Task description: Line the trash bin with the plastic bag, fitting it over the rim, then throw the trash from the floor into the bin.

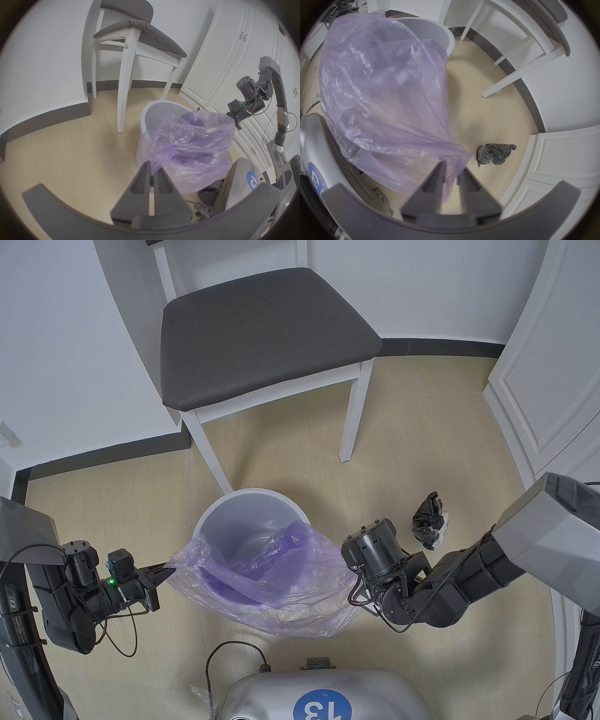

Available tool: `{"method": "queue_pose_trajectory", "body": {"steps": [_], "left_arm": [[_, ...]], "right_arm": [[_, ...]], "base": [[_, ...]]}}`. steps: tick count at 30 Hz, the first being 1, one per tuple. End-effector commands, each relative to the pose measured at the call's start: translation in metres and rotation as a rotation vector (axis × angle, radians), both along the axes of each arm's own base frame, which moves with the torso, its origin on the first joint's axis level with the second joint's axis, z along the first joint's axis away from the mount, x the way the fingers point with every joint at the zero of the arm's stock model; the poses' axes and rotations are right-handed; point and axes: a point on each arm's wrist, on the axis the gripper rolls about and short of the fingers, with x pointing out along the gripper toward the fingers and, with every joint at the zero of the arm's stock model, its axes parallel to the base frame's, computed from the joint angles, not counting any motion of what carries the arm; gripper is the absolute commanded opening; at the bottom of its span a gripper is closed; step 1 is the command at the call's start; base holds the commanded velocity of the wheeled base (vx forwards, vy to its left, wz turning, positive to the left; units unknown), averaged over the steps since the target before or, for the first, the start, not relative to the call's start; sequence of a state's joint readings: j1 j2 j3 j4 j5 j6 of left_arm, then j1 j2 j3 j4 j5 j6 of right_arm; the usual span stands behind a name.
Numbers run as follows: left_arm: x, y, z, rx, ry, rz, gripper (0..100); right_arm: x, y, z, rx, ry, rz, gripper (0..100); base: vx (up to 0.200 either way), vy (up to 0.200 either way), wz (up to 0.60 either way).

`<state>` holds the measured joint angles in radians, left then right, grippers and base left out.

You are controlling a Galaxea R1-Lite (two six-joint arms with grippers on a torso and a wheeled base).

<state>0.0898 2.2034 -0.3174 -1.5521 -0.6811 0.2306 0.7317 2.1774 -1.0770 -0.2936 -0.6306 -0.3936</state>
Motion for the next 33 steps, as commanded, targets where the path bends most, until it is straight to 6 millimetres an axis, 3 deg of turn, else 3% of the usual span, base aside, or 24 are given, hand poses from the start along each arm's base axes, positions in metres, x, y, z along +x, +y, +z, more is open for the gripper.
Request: {"method": "queue_pose_trajectory", "body": {"steps": [1, 13, 23, 27, 33], "left_arm": [[0.0, 0.002, 0.003, 0.002, -0.021, 0.008, 0], [0.001, 0.002, 0.004, 0.002, -0.025, 0.008, 0], [0.0, 0.002, 0.003, 0.0, -0.021, 0.007, 0], [0.0, 0.002, 0.002, 0.001, -0.017, 0.01, 0], [0.001, 0.002, 0.002, 0.005, -0.018, 0.023, 0]], "right_arm": [[-0.005, 0.001, 0.007, 0.015, -0.017, 0.016, 100], [-0.037, -0.018, 0.052, 0.065, -0.116, 0.179, 100], [-0.058, -0.016, 0.083, 0.14, -0.223, 0.236, 100], [-0.067, 0.011, 0.093, 0.254, -0.286, 0.311, 100], [-0.071, 0.044, 0.081, 0.341, -0.3, 0.404, 100]], "base": [[0.0, 0.0, 0.0], [0.0, 0.0, 0.0], [0.0, 0.0, 0.0], [0.0, 0.0, 0.0], [0.0, 0.0, 0.0]]}}
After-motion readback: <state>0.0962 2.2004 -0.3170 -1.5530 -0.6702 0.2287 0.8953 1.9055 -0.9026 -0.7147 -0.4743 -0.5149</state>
